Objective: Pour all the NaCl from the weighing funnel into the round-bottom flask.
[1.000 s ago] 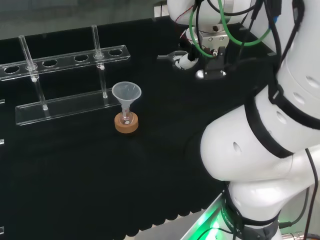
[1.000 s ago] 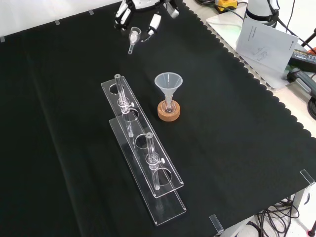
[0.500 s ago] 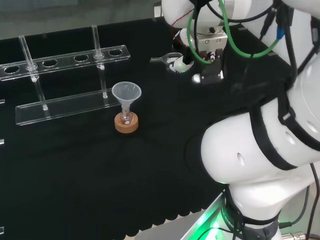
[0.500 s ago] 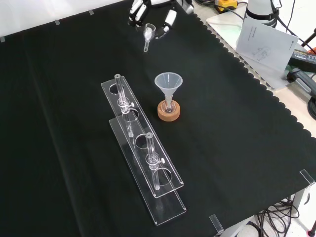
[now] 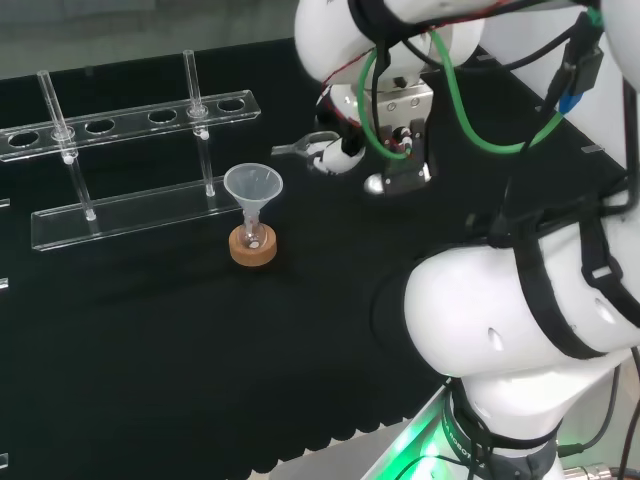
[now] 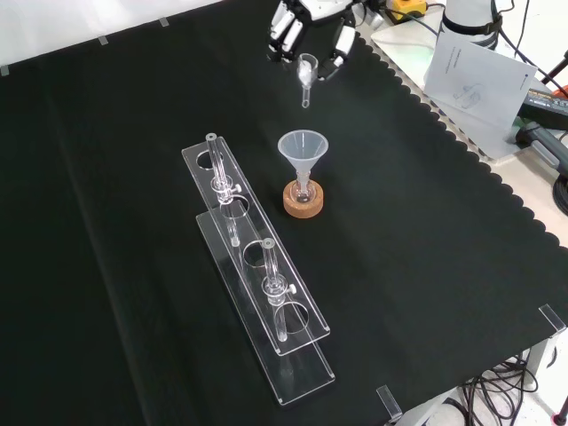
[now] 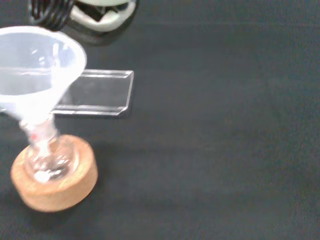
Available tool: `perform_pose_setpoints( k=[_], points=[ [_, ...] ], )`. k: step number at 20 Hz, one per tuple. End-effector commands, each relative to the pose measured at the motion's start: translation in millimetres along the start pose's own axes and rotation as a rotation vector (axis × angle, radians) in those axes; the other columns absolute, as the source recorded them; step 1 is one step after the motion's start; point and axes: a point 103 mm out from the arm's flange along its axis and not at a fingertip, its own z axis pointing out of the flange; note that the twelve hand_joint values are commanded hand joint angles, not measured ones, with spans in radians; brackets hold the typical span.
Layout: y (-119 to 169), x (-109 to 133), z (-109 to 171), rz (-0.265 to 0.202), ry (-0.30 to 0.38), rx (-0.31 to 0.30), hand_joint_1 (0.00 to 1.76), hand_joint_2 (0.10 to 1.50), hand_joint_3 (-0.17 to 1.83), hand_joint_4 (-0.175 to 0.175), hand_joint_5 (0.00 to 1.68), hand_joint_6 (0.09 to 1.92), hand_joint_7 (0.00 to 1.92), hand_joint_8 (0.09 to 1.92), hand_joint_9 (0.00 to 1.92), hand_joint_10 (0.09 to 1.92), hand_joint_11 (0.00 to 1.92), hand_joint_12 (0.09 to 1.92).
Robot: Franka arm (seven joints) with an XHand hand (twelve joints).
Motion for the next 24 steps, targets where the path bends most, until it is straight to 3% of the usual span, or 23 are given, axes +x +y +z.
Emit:
perform_pose_setpoints(
  k=[1, 24],
  points=[
    [-10.5, 18.4, 5.2, -0.010, -0.034, 0.026, 1.07, 0.76, 0.59, 0.175, 1.11, 0.93, 0.65, 0.71, 1.10, 0.31, 0.96, 0.96],
    [29.9, 26.5, 5.4, -0.033, -0.161, 0.068, 1.07, 0.76, 0.59, 0.175, 1.12, 0.91, 0.66, 0.70, 1.11, 0.30, 0.96, 0.95]
  ],
)
